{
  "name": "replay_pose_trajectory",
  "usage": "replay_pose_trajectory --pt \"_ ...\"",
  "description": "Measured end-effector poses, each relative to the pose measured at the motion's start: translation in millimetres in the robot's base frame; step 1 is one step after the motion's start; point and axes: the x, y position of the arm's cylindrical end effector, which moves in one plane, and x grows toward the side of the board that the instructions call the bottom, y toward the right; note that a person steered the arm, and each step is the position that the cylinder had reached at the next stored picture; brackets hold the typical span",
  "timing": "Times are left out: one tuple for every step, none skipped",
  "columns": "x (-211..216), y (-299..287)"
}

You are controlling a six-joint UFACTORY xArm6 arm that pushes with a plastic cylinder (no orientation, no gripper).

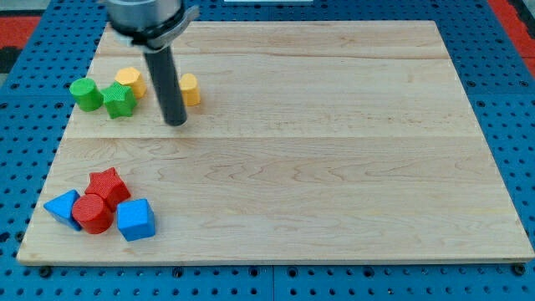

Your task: Place the yellow hexagon and the green star towards the top

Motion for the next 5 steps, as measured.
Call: replay_pose_trajectory --pt "-1 -77" --pt "-9 -112" --pt "-9 -108" --pt "-30 -97" --pt "-35 -73"
